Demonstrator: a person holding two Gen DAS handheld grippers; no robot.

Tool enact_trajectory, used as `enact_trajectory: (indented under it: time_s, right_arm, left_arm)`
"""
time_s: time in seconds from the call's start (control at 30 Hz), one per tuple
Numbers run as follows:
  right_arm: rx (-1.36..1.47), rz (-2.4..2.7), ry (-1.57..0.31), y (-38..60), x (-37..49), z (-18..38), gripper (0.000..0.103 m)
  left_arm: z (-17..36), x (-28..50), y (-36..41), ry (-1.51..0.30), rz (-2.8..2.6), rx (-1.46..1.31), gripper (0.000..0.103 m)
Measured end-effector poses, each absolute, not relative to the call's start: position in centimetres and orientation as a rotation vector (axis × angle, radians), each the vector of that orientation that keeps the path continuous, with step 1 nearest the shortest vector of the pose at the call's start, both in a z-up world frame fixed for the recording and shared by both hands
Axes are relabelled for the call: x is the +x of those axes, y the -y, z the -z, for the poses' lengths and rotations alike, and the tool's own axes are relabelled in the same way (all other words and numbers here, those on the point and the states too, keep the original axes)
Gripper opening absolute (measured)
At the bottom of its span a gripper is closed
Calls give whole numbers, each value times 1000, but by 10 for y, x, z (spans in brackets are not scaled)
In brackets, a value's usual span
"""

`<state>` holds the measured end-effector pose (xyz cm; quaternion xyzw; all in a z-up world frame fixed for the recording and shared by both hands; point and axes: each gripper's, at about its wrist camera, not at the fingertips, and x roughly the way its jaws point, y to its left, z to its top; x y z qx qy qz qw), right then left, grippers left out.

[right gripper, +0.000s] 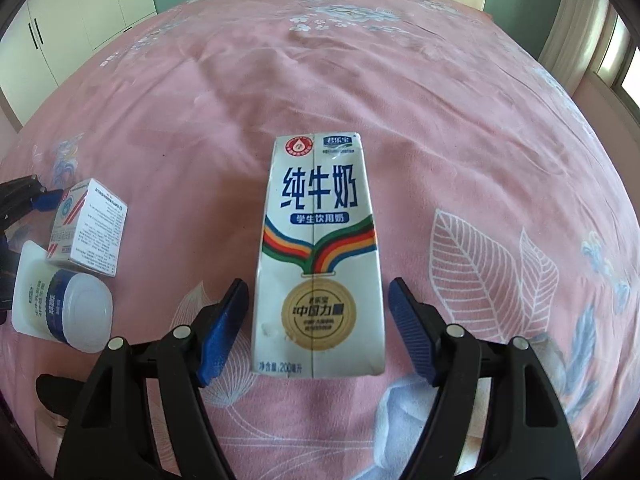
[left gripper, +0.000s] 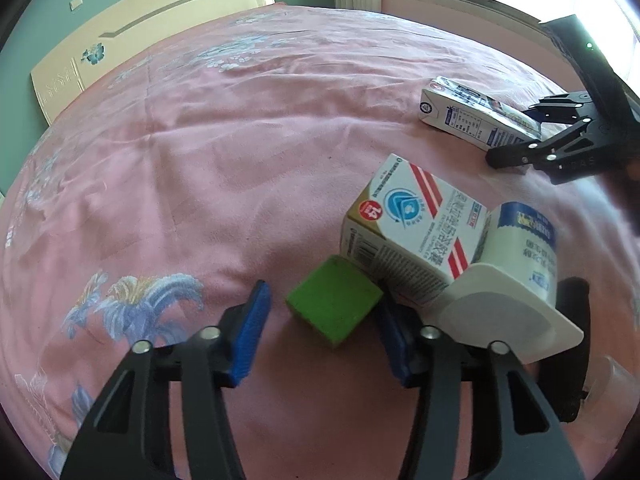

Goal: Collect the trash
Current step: 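Grasp the green block with the left tool while the right tool grasps the milk carton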

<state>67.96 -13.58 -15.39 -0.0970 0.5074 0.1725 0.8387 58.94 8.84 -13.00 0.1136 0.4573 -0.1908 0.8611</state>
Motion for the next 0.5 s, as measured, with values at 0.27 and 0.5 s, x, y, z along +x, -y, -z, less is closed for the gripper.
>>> enact_trajectory:
  time_s: [0.27, 0.5]
  right_arm:
    - [-212, -385, -1063, 129, 672, 154, 48]
    - [-191, -385, -1049, 134, 654, 136, 48]
  left_arm:
    - [129, 580, -90, -981, 352, 199, 43]
    - [115, 566, -97, -1006, 271, 191, 43]
